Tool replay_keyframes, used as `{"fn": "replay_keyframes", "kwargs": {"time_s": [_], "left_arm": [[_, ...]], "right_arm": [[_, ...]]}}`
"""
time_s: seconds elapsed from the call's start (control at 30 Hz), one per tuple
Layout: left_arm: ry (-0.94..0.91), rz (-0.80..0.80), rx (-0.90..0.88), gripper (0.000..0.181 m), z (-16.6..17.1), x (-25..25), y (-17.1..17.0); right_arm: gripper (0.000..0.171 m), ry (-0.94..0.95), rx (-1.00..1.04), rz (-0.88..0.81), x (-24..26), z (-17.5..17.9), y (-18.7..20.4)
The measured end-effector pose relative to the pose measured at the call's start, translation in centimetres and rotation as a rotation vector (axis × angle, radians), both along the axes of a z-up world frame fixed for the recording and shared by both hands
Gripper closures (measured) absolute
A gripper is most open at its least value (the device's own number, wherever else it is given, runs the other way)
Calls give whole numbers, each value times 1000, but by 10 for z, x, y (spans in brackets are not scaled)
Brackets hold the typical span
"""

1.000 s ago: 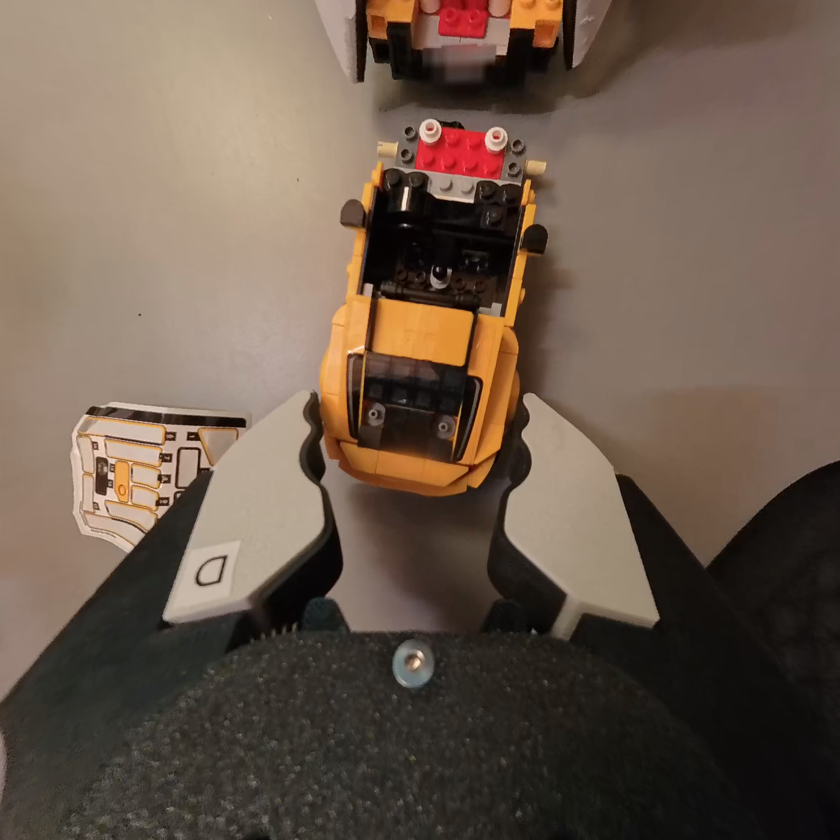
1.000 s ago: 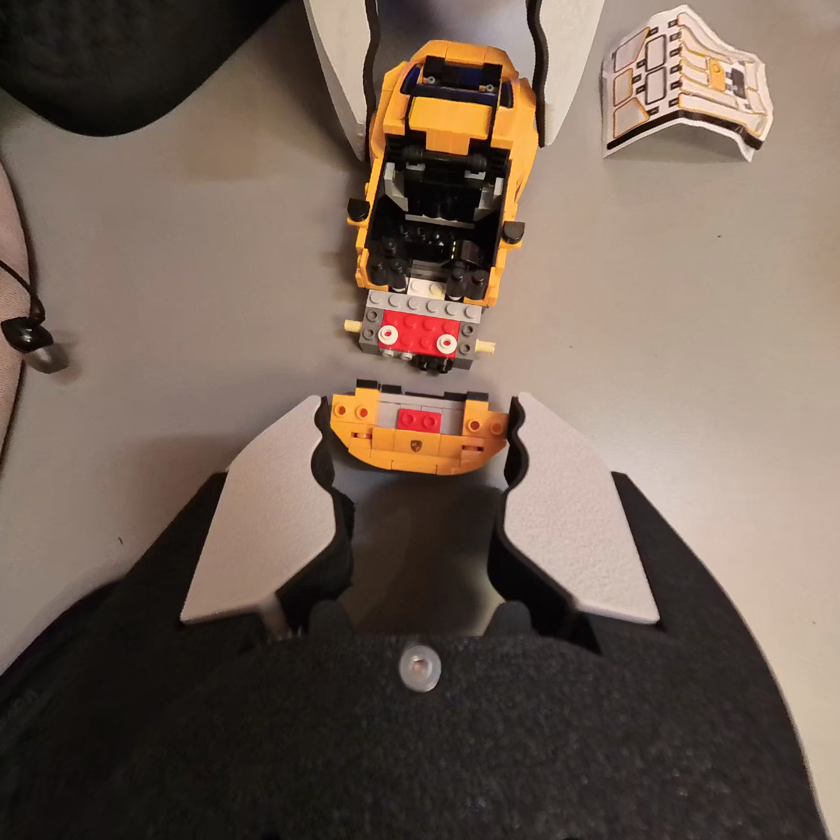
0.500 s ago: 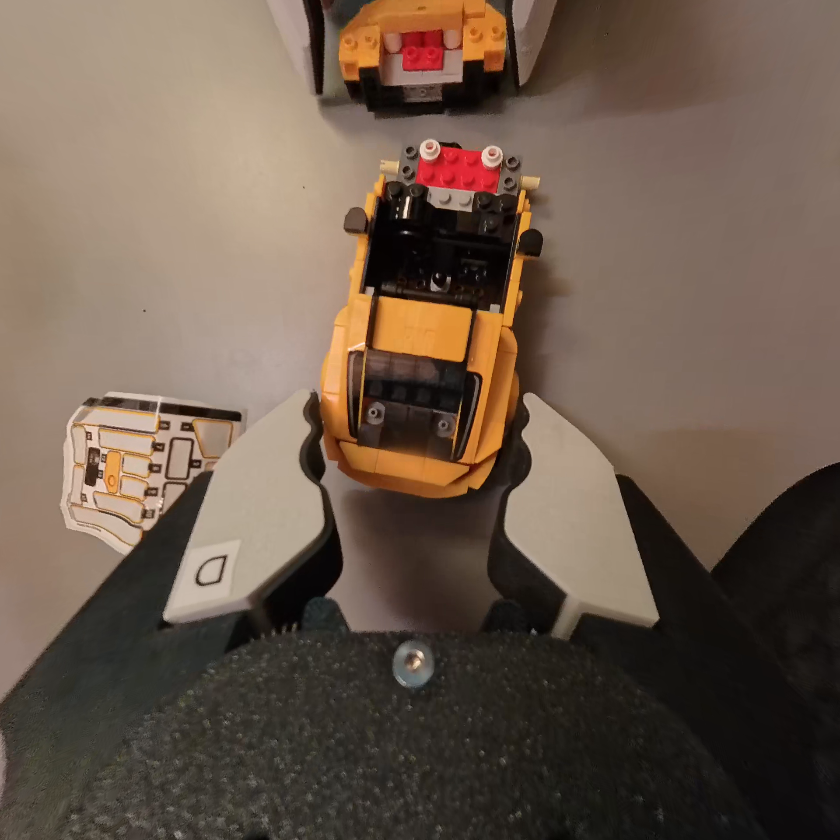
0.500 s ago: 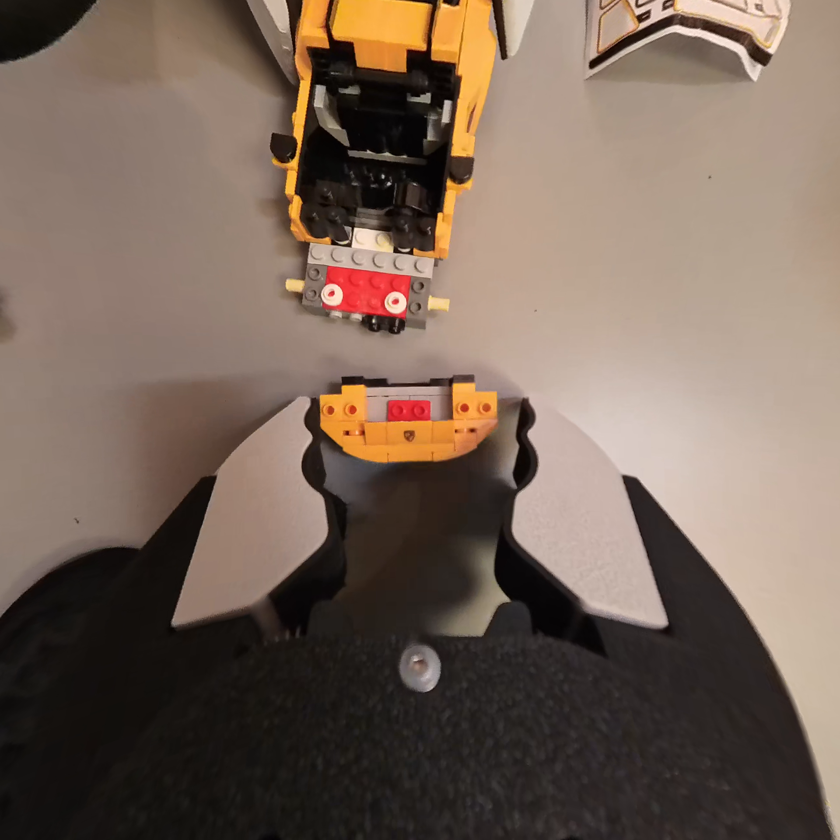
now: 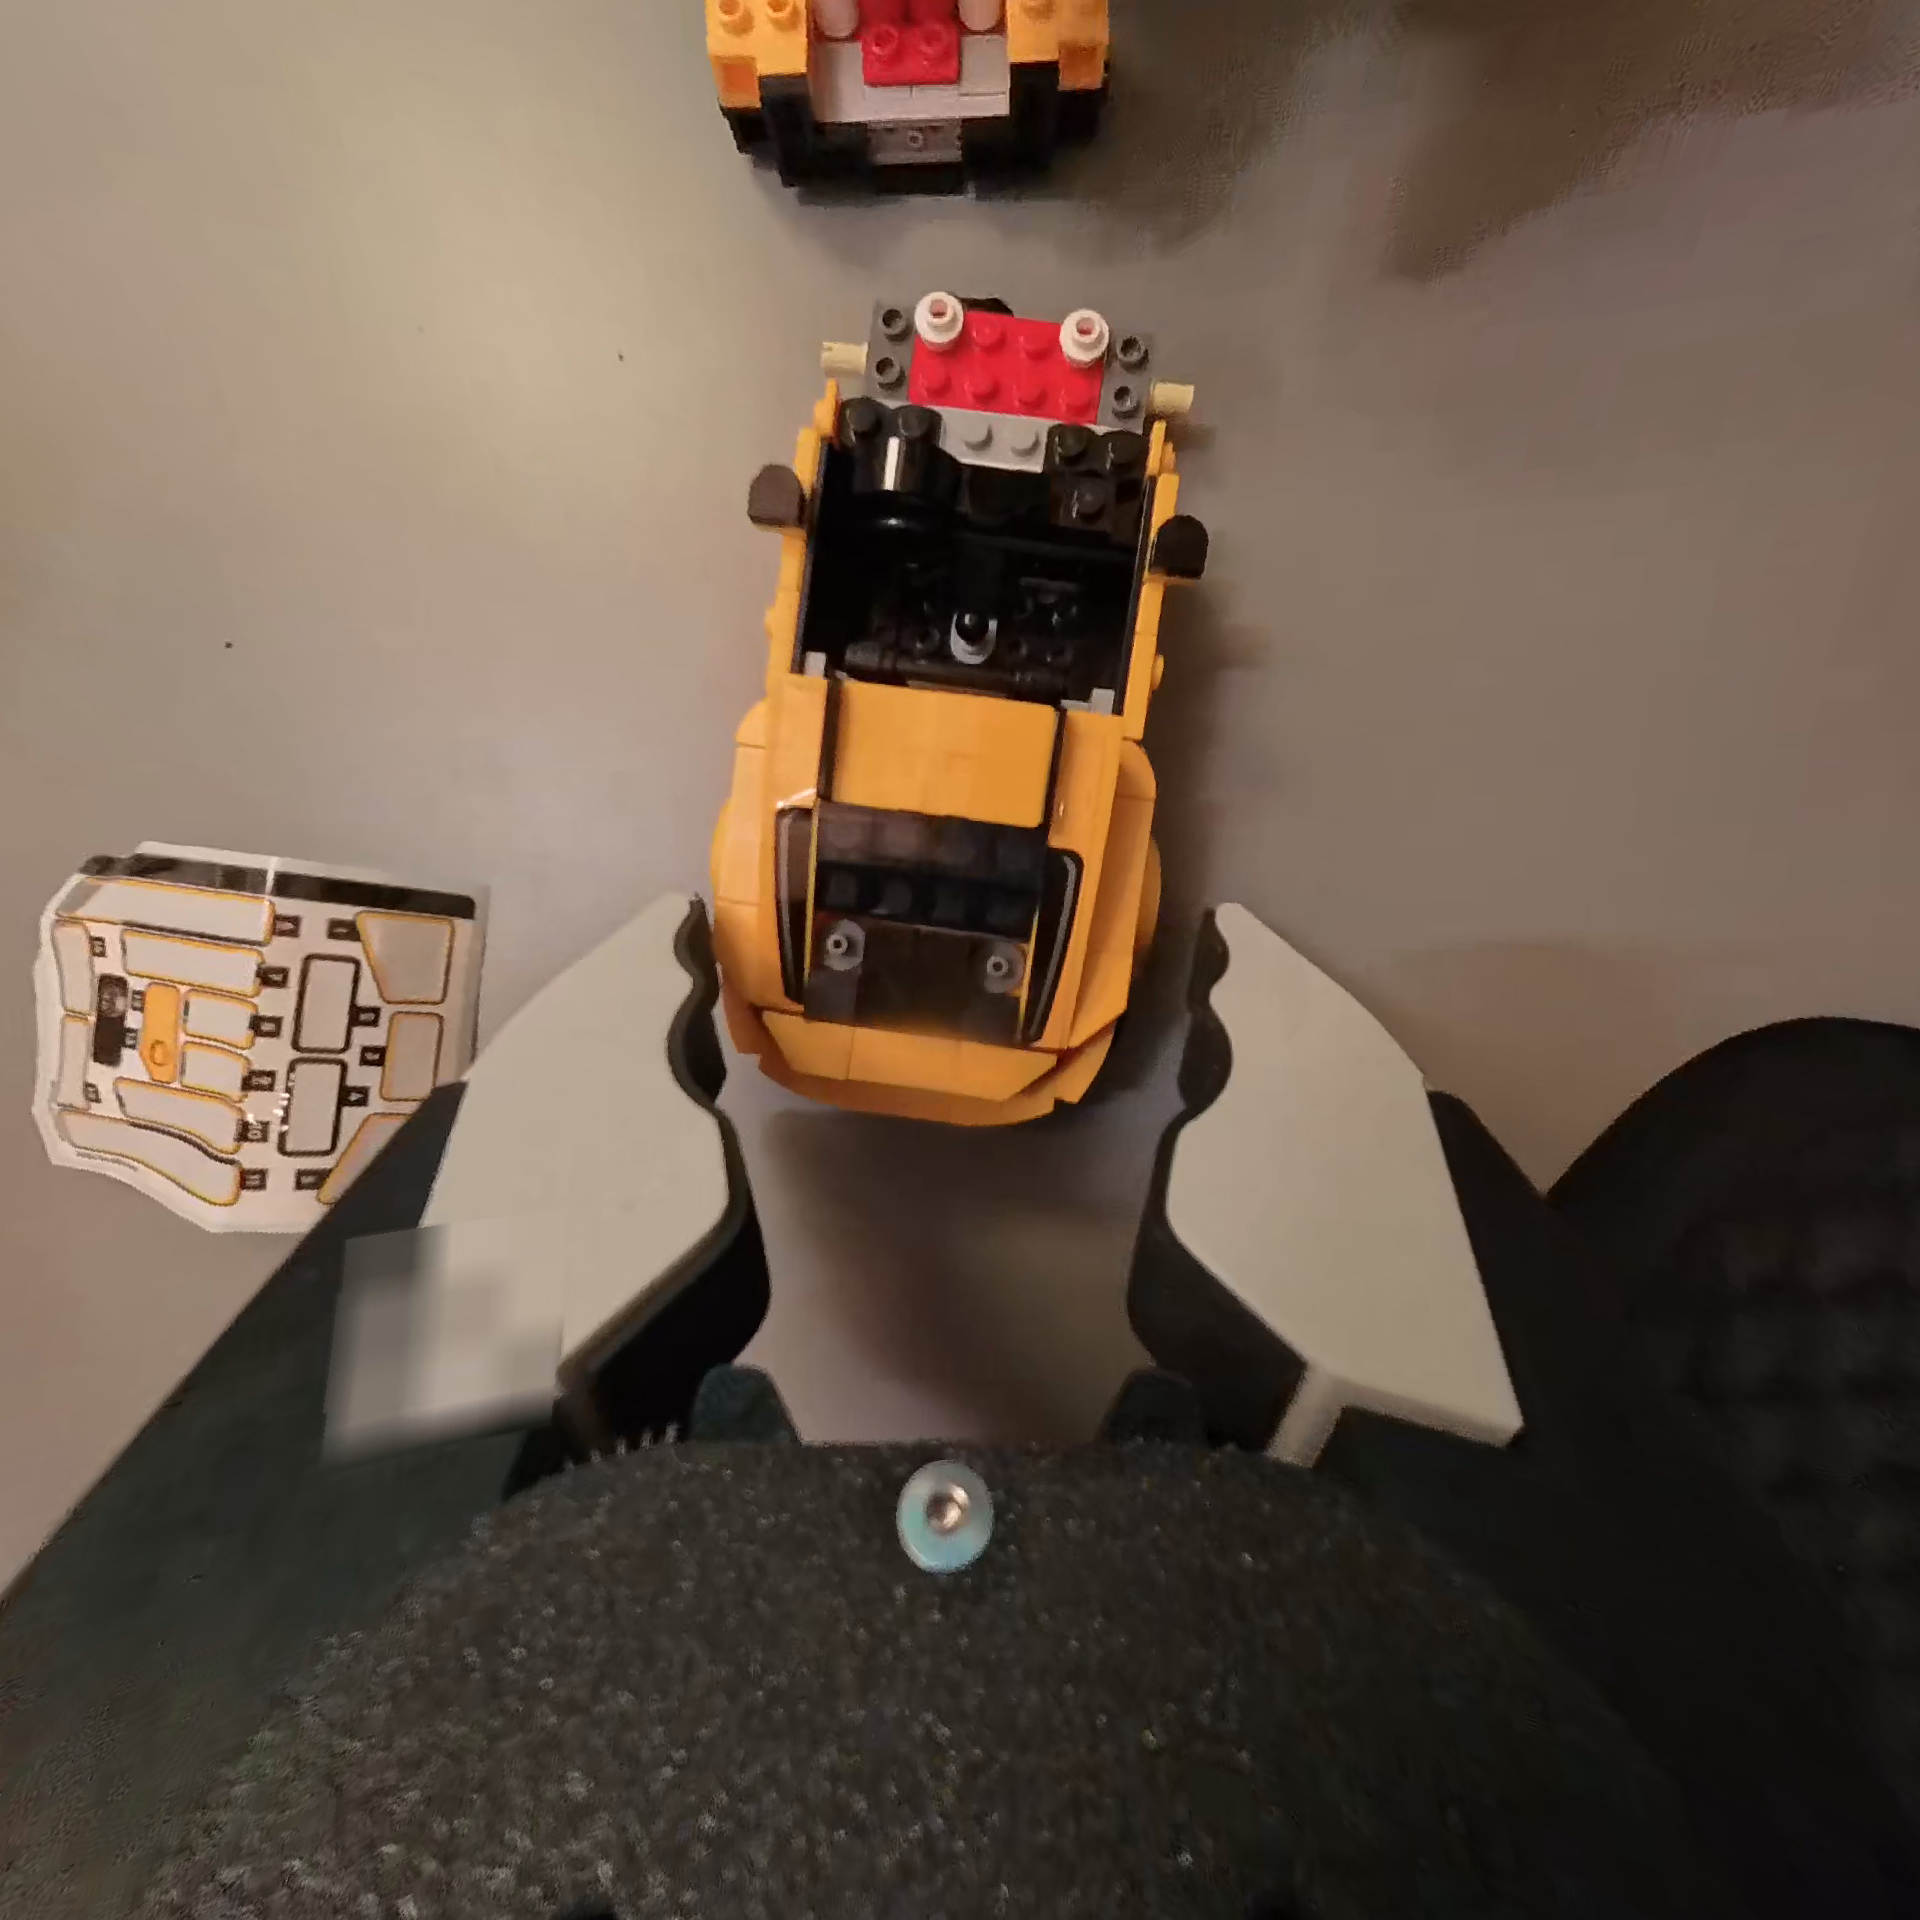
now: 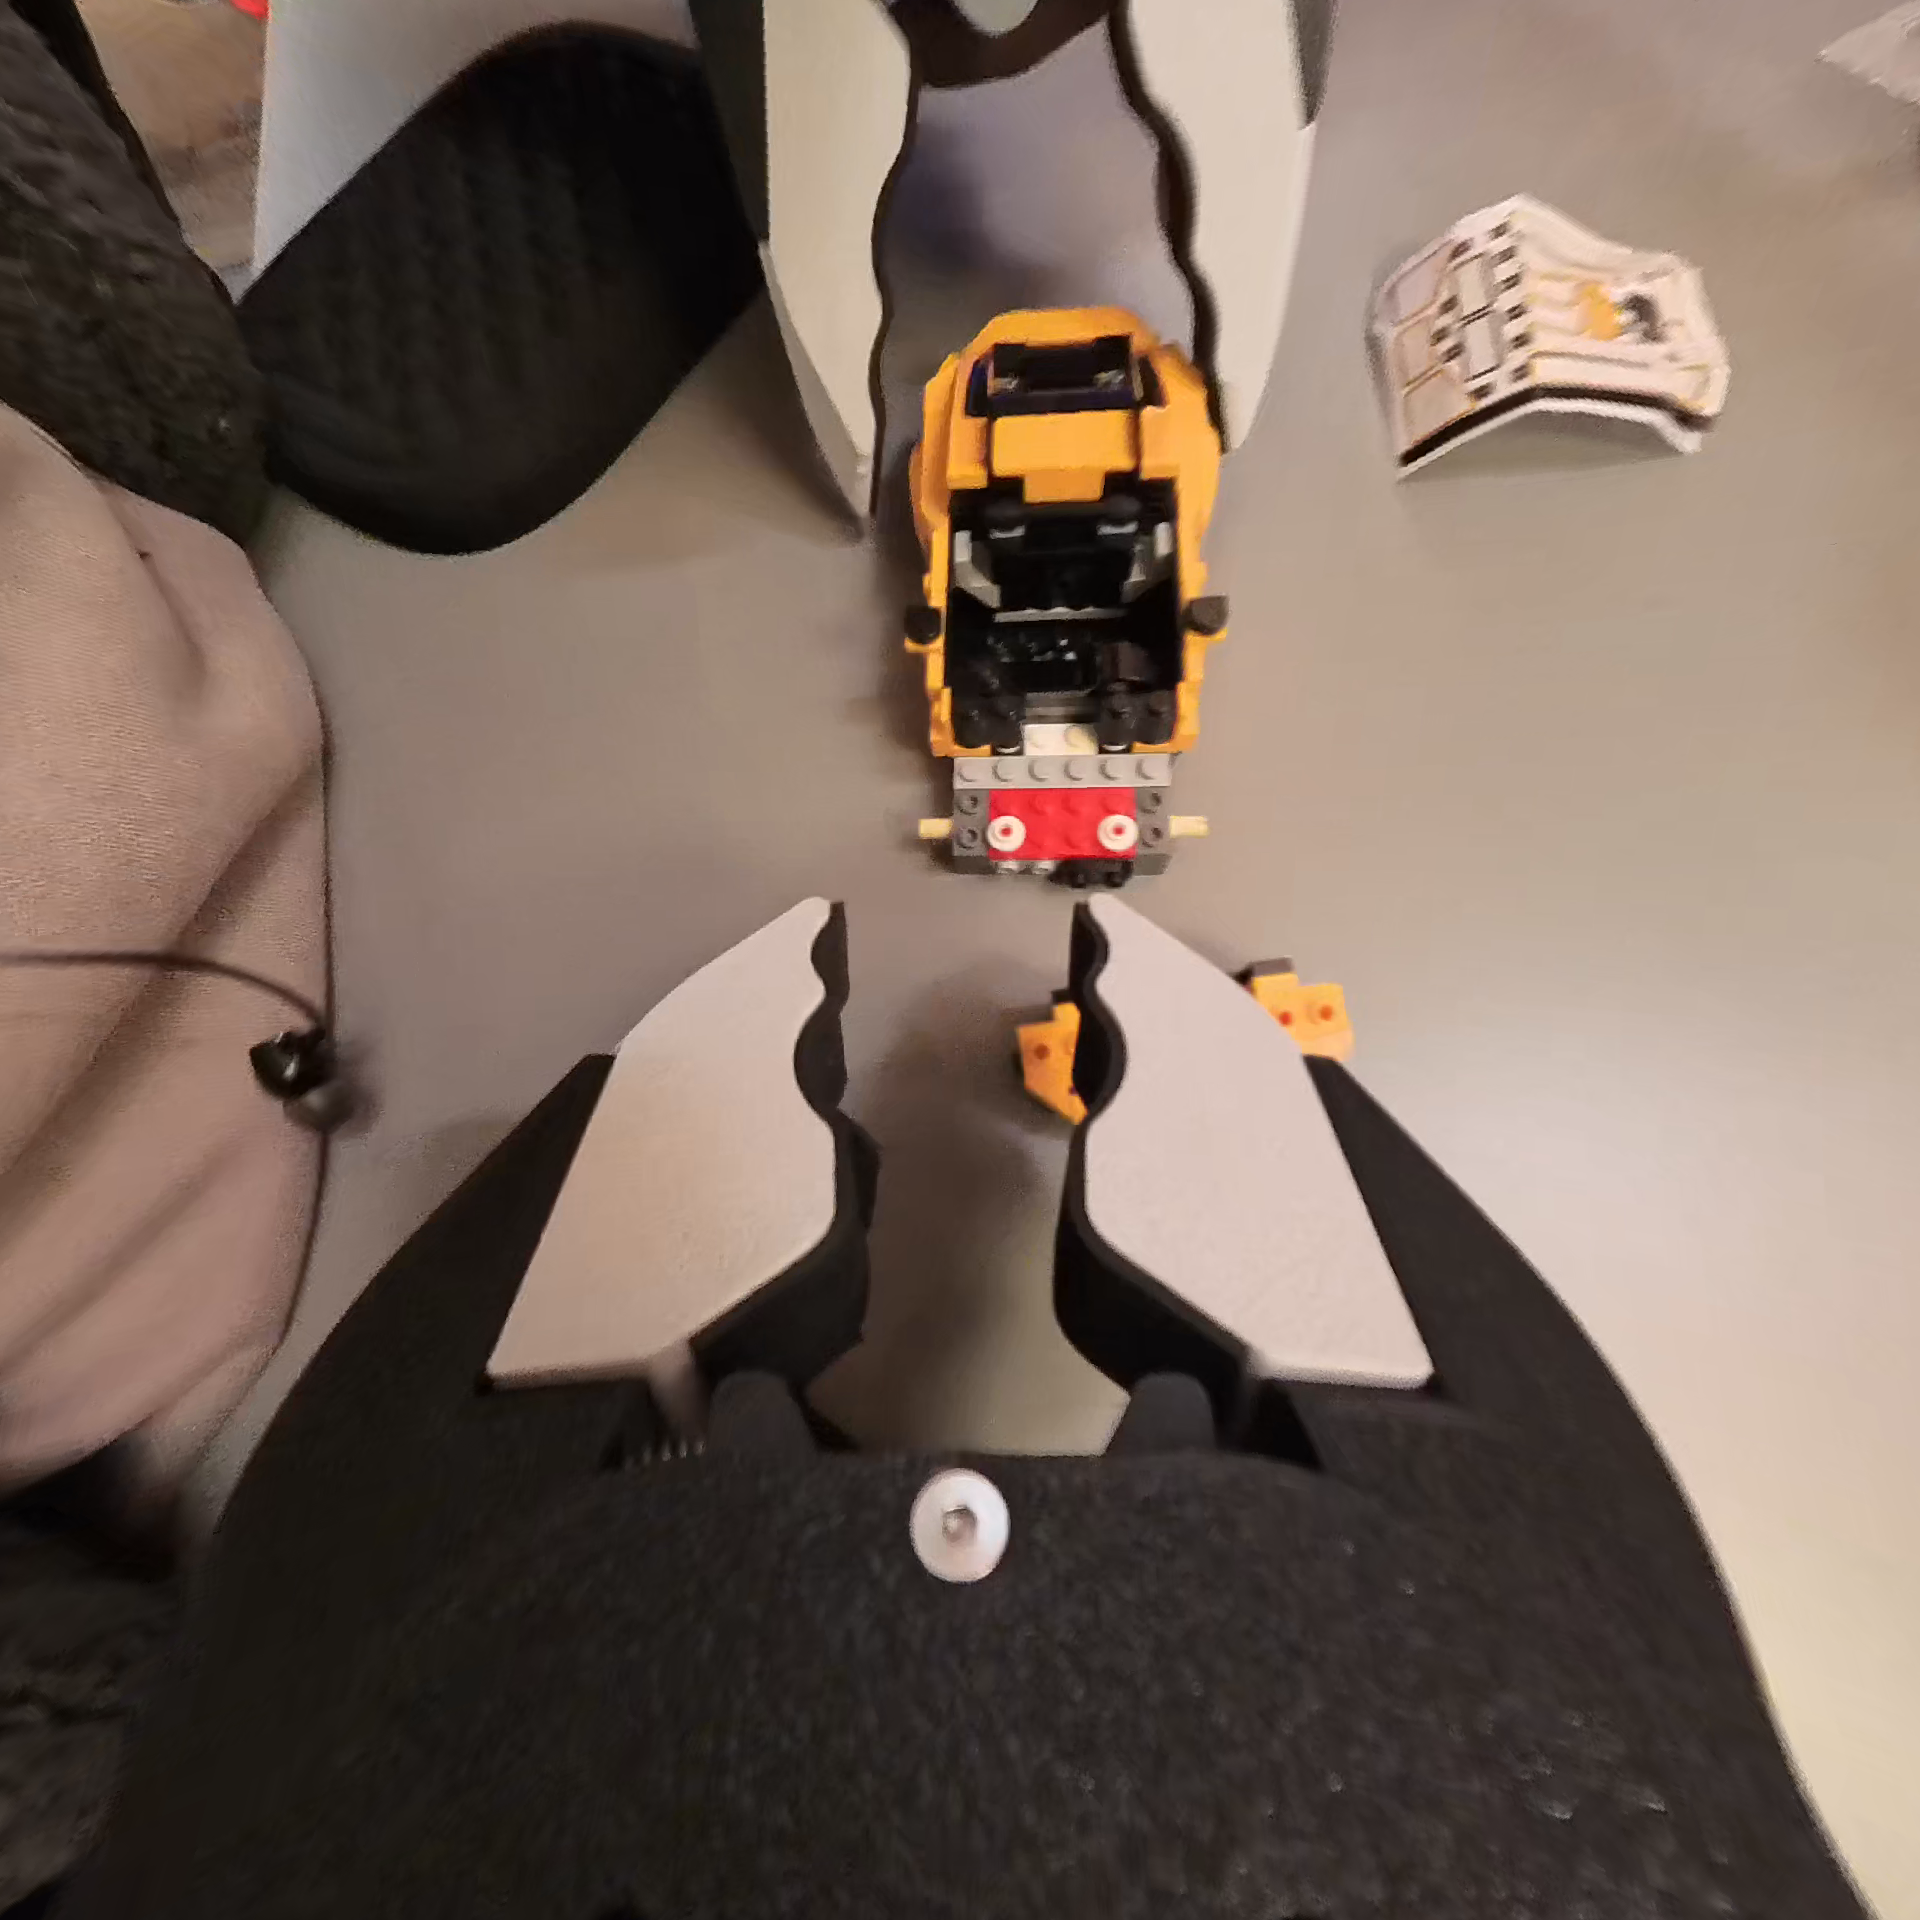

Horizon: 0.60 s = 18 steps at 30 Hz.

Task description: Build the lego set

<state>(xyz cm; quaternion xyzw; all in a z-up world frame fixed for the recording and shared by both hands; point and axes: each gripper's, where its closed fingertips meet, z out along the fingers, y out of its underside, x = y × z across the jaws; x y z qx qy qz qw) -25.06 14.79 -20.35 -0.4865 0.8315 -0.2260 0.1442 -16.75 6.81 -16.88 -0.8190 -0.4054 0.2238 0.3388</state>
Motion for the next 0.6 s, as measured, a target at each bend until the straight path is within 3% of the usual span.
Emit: {"fn": "replay_keyframes", "kwargs": {"time_s": [0.3,0.6], "left_arm": [[-16,-9,-18,99,-7,4,0],[-94,-52,-46,100,-6,-5,-13]], "right_arm": [[138,-199,-3,-84,4,-20,19],[143,-358,-54,7,-7,-31,16]]}}
